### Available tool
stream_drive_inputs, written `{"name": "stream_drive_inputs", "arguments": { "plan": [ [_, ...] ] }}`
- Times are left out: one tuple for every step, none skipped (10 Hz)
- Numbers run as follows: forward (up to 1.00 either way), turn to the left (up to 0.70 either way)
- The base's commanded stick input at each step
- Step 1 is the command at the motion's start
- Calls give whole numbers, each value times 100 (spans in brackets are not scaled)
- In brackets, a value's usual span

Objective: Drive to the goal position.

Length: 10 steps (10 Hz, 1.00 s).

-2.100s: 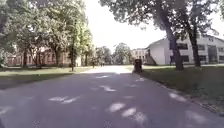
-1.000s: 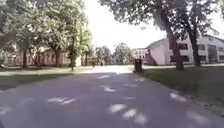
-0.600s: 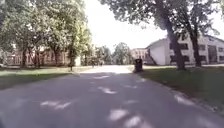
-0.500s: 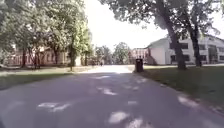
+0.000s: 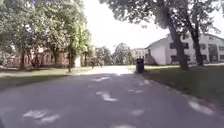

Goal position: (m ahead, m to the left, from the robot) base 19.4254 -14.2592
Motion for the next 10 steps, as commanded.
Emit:
{"name": "stream_drive_inputs", "arguments": {
  "plan": [
    [70,0],
    [70,0],
    [70,0],
    [70,0],
    [70,0],
    [70,0],
    [70,0],
    [70,0],
    [70,0],
    [70,0]
  ]
}}
